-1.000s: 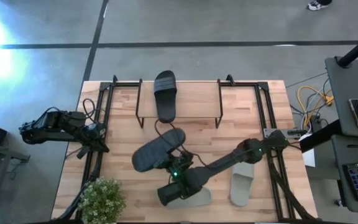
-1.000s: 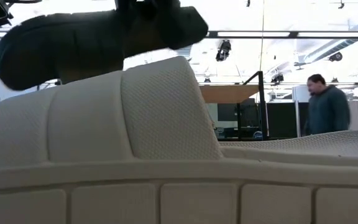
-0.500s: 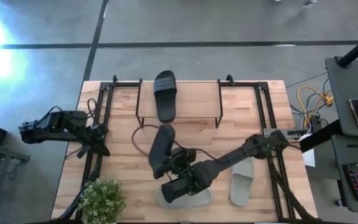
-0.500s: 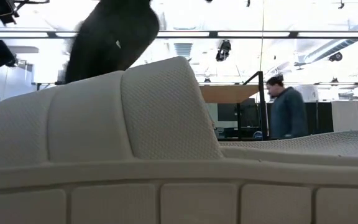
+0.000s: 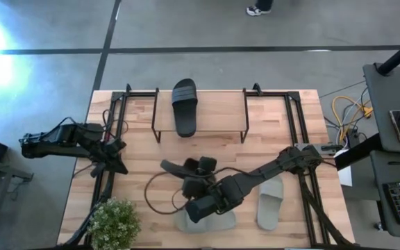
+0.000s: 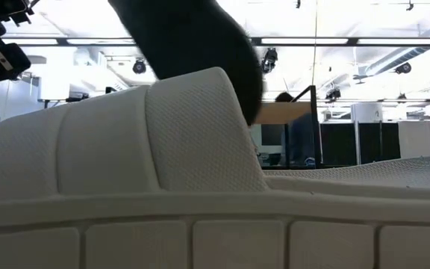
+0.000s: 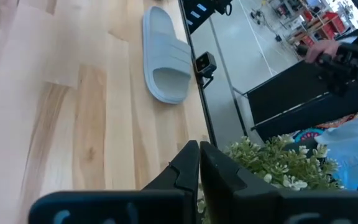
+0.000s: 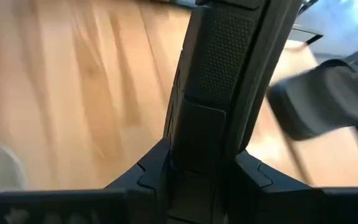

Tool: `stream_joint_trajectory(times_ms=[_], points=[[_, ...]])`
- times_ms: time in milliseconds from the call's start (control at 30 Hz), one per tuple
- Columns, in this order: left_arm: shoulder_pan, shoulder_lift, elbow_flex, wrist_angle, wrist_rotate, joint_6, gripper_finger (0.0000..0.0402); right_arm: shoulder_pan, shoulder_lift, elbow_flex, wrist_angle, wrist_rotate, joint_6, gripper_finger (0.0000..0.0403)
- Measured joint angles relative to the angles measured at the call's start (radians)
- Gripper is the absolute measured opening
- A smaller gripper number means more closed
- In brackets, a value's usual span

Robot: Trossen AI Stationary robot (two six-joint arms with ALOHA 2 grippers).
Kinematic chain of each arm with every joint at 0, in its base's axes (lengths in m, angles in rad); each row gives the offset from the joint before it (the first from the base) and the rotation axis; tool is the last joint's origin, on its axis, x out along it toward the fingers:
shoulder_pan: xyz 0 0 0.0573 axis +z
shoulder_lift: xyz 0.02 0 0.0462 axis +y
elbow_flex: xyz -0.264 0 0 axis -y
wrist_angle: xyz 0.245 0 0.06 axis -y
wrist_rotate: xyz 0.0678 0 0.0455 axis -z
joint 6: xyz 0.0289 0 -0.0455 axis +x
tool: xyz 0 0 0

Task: Pick and place slides into the shelf
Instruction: Put the black slide on the shelf

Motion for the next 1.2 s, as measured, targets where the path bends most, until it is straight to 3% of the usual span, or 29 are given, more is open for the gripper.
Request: stream_joint_trajectory(times_ms=[200, 533, 667, 900, 1200], points=[[0.000, 0.007, 0.000, 0.001, -0.017, 0.000, 0.0000, -0.007, 0.000, 0.000, -0.112, 0.065, -0.125, 0.0102], [0.000, 0.007, 0.001, 0.001, -0.034, 0.000, 0.0000, -0.004, 0.068, -0.006, -0.139, 0.058, -0.661, 0.0122], [0.000, 0.006, 0.002, 0.002, -0.046, 0.000, 0.0000, -0.010, 0.113, -0.008, -0.176, 0.066, -0.770, 0.0134], [0.000, 0.007, 0.002, 0.002, -0.065, 0.000, 0.0000, -0.019, 0.171, -0.010, -0.207, 0.063, -0.727, 0.0145], [0.000, 0.003, 0.002, 0.001, -0.068, 0.007, 0.0000, -0.018, 0.163, -0.009, -0.197, -0.006, -0.482, 0.0181]])
